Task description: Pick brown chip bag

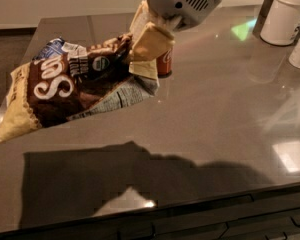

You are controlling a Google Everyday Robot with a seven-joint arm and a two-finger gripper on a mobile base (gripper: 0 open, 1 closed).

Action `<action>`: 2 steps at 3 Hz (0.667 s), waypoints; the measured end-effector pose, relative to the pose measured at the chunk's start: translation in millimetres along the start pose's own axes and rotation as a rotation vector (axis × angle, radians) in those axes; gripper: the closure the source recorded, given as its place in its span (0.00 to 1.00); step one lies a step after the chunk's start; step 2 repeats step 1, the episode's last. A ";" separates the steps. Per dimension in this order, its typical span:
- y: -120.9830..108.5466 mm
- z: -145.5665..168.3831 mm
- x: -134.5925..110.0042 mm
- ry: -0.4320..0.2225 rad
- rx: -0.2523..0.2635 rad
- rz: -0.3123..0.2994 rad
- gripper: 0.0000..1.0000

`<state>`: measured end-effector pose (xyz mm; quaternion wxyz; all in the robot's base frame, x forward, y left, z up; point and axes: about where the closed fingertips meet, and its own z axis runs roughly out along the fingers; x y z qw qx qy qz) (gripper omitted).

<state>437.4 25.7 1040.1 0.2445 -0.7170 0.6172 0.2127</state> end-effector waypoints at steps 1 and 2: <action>-0.9 -3.2 -4.7 -0.006 0.017 -0.006 1.00; -0.9 -3.2 -4.7 -0.006 0.017 -0.006 1.00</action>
Offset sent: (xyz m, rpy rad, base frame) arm 0.0000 0.0000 0.0000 0.0000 0.0000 0.0000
